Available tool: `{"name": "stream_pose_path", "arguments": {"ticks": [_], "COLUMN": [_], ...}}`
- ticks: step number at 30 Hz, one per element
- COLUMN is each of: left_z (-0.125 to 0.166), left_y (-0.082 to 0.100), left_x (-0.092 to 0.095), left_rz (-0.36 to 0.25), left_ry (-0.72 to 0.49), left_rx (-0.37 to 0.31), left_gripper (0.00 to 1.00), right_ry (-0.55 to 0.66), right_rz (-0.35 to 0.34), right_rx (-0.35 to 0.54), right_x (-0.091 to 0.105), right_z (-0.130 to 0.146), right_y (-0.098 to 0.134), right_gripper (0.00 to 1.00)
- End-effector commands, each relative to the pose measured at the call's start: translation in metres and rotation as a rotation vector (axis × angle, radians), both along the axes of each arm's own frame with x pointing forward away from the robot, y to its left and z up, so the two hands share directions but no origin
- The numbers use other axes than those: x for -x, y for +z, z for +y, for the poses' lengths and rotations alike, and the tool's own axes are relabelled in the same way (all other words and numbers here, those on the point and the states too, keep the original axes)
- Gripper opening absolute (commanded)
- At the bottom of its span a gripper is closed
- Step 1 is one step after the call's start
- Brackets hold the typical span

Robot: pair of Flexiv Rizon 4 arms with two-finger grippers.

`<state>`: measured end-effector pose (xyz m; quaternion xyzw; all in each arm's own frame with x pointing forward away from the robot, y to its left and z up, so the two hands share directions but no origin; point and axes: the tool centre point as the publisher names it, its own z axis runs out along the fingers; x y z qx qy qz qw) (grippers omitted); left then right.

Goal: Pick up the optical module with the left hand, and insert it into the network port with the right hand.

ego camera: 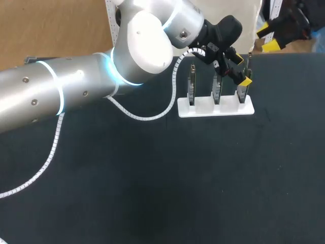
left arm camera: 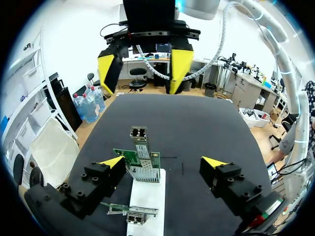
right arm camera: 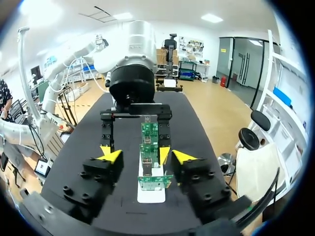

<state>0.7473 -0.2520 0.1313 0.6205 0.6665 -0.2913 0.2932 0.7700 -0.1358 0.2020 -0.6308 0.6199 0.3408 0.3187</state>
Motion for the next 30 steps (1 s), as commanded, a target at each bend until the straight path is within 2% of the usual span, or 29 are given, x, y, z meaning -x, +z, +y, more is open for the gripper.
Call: {"name": "stream_pose_path", "arguments": {"ticks": [1, 30], "left_z": [-0.001, -0.001], "left_y": [0.0, 0.0], "left_x": [-0.001, -0.001], "left_rz": [0.002, 0.002], "left_ry": [0.0, 0.0], "left_rx": [-0.005, -0.005], "left_gripper": [1.0, 1.0], "right_ry": [0.006, 0.023], "right_rz": [-0.004, 0.017], "right_rx": [0.002, 0.025], "right_x": [-0.001, -0.008], "right_z": [0.005, 0.02], "right_y": [-0.001, -0.016], "right_gripper": [0.0, 0.0]}}
